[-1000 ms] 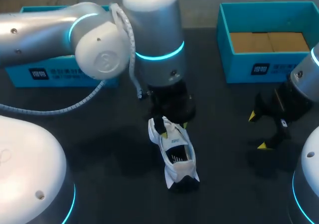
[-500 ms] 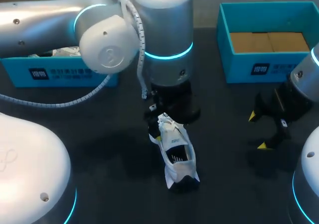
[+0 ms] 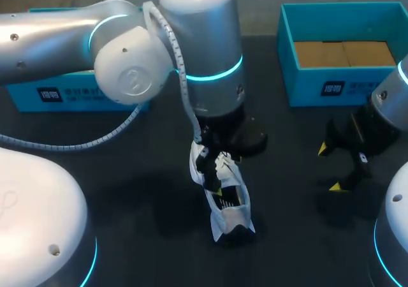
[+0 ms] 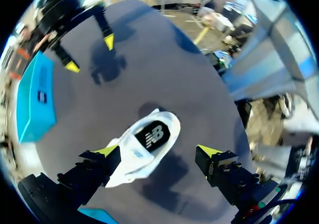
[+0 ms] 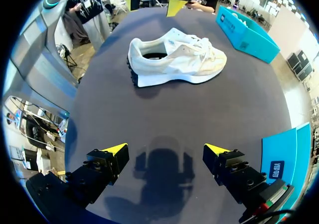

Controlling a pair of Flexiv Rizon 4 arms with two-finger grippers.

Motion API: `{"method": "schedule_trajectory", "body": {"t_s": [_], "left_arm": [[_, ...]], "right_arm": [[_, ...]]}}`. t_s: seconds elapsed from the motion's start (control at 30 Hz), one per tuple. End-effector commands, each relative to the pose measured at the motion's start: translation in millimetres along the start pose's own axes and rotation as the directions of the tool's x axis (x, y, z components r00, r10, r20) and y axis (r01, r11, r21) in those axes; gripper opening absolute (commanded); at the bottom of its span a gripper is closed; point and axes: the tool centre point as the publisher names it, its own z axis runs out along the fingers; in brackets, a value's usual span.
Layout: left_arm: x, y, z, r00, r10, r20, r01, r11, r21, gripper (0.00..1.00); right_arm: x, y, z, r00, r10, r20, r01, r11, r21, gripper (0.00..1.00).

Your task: Take the shoe out of the shoebox, open the shoe tongue, remove and reinsert the insole, then place the shoe into the shoebox

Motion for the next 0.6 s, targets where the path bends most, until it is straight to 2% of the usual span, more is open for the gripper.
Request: {"method": "schedule_trajectory", "body": {"t_s": [0.03, 0.23, 0.27, 0.3, 0.37, 0.6], "left_arm": [[7.5, -1.1, -3.1, 0.966, -0.235, 0.104, 0.241, 0.969, -0.056, 1.00], [7.5, -1.1, -3.1, 0.966, -0.235, 0.104, 0.241, 0.969, -0.056, 1.00], [5.0, -2.5, -1.2, 0.950, -0.305, 0.062, 0.307, 0.951, -0.039, 1.00], [5.3, -4.4, 2.0, 0.934, -0.349, 0.075, 0.352, 0.935, -0.035, 1.00], [9.5, -11.4, 7.4, 0.892, -0.451, 0.035, 0.451, 0.892, -0.015, 1.00], [29.5, -28.1, 19.9, 0.825, -0.564, 0.043, 0.565, 0.825, -0.013, 1.00]], "right_arm": [[0.7, 0.5, 0.8, 1.000, 0.001, 0.001, -0.001, 1.000, 0.003, 1.00], [0.7, 0.5, 0.8, 1.000, 0.001, 0.001, -0.001, 1.000, 0.003, 1.00], [0.7, 0.5, 0.8, 1.000, 0.001, 0.001, -0.001, 1.000, 0.003, 1.00], [0.7, 0.5, 0.8, 1.000, 0.001, 0.001, -0.001, 1.000, 0.003, 1.00], [0.7, 0.5, 0.8, 1.000, 0.001, 0.001, -0.001, 1.000, 0.003, 1.00], [0.7, 0.5, 0.8, 1.000, 0.001, 0.001, -0.001, 1.000, 0.003, 1.00]]}}
